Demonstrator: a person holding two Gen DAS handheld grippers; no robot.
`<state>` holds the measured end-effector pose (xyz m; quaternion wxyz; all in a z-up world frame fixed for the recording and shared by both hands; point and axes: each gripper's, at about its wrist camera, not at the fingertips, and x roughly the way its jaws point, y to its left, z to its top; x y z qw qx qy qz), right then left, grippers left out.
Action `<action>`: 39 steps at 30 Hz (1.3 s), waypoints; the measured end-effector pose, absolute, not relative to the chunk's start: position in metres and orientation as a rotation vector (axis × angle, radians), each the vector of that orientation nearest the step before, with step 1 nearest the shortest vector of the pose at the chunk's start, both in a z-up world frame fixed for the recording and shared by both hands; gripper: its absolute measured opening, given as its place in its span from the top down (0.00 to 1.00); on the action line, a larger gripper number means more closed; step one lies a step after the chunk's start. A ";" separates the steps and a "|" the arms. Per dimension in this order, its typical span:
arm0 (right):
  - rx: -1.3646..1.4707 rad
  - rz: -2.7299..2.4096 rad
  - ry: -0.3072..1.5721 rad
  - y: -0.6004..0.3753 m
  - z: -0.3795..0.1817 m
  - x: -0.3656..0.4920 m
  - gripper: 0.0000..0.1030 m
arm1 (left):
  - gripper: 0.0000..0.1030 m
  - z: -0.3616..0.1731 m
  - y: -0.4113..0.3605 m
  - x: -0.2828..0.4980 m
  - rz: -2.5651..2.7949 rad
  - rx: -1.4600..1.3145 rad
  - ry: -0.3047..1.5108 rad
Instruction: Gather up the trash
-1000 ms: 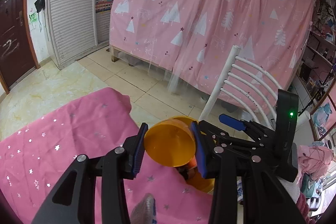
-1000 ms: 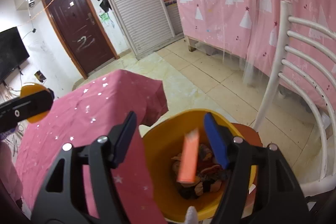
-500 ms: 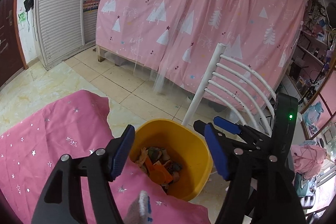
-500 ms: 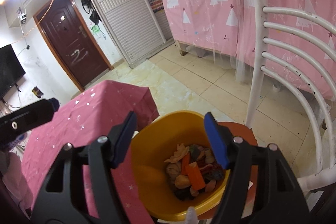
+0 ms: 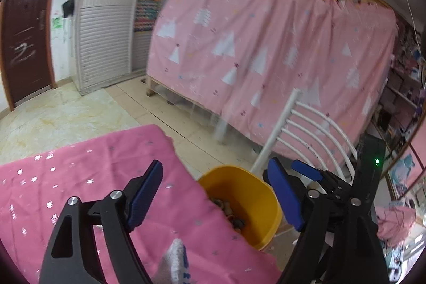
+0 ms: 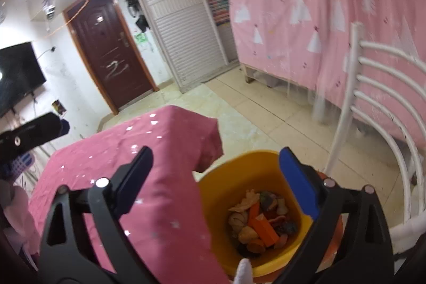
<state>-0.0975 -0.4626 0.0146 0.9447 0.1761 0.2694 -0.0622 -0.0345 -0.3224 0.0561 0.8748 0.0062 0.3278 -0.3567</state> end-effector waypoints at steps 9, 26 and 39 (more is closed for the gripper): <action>0.262 -0.008 0.509 -0.399 0.039 -0.090 0.06 | 0.25 0.066 -0.241 -0.038 -0.566 -0.016 0.627; 0.156 0.218 0.539 -0.292 0.044 -0.070 0.06 | 0.24 0.055 -0.121 -0.040 -0.196 -0.011 0.649; 0.111 0.296 0.564 -0.250 0.043 -0.063 0.06 | 0.23 0.054 -0.070 -0.047 -0.061 -0.020 0.640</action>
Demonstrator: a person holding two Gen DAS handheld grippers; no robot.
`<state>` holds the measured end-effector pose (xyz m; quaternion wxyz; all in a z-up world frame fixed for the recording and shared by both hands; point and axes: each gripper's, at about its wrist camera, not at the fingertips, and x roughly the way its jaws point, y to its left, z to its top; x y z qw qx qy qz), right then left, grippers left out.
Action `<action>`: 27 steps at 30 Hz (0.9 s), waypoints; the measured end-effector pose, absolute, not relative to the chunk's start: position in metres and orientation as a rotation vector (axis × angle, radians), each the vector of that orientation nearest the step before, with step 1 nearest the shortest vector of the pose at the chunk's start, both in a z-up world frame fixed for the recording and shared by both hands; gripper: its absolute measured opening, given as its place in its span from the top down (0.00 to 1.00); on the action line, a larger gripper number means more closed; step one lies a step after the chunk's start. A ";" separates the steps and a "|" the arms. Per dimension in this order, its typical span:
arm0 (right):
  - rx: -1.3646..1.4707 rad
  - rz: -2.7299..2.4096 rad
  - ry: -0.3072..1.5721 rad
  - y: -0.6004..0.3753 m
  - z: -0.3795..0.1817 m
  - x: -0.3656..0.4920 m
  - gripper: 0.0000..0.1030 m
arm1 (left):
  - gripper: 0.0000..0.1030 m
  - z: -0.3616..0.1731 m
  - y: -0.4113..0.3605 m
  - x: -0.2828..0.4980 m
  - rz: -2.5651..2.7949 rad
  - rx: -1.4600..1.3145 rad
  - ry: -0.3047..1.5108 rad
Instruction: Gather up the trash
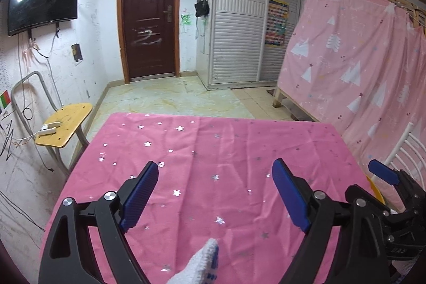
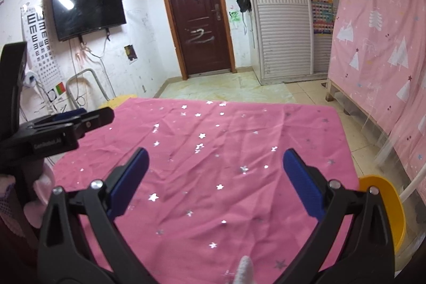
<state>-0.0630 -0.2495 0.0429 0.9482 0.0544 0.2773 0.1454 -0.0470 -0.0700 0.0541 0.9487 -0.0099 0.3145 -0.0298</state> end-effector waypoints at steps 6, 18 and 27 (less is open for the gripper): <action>0.101 0.303 0.569 -0.239 0.044 -0.060 0.06 | 0.22 0.053 -0.058 -0.050 -0.037 -0.023 0.641; 0.096 0.312 0.577 -0.232 0.043 -0.059 0.06 | 0.21 0.049 -0.054 -0.051 -0.016 -0.010 0.643; 0.091 0.316 0.583 -0.228 0.039 -0.056 0.06 | 0.21 0.045 -0.050 -0.048 -0.002 -0.016 0.652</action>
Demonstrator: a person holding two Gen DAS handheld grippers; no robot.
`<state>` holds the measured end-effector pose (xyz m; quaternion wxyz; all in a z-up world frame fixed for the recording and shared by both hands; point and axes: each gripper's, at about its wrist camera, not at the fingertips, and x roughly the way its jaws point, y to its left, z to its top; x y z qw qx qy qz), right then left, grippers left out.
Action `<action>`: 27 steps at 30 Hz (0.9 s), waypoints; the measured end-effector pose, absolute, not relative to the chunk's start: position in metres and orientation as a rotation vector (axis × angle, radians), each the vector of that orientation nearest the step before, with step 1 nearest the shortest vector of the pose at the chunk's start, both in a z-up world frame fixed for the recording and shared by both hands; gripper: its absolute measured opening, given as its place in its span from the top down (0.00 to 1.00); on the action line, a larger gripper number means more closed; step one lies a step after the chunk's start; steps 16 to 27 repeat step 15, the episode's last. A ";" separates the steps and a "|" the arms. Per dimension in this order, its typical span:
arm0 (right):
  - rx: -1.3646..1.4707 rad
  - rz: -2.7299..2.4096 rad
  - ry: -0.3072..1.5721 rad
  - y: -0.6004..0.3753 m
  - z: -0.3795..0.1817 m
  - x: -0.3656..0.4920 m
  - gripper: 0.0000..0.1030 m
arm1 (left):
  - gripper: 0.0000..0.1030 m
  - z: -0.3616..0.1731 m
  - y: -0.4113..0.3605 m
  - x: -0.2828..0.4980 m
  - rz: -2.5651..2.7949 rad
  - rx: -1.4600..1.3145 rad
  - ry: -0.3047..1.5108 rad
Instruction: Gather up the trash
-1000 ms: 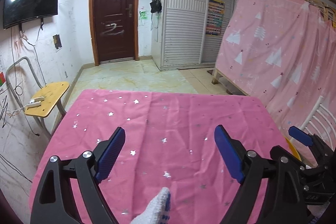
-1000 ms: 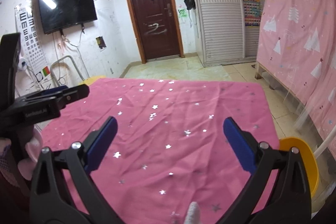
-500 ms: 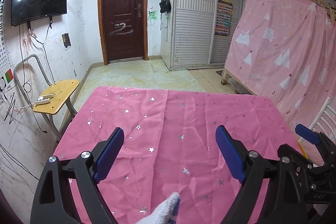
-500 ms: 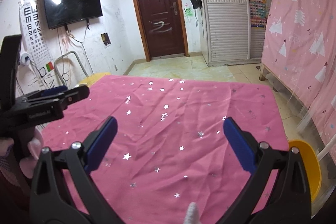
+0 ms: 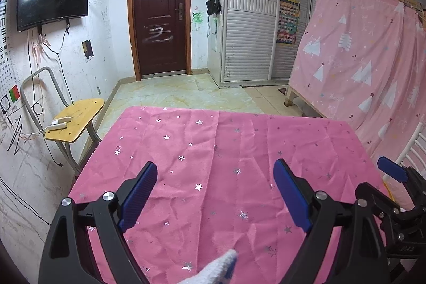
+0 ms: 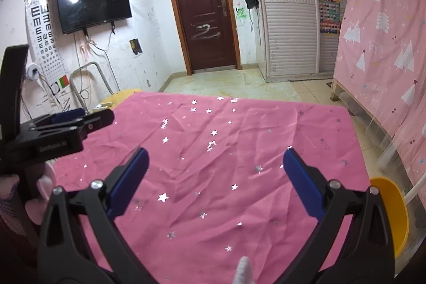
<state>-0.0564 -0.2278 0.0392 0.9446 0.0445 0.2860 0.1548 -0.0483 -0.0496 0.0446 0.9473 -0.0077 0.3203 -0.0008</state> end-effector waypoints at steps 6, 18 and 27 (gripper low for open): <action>0.091 0.317 0.588 -0.226 0.037 -0.055 0.06 | 0.21 0.041 -0.048 -0.044 0.005 -0.020 0.656; 0.092 0.312 0.606 -0.227 0.030 -0.050 0.06 | 0.21 0.035 -0.036 -0.038 0.013 -0.029 0.673; 0.092 0.312 0.606 -0.227 0.030 -0.050 0.06 | 0.21 0.035 -0.036 -0.038 0.013 -0.029 0.673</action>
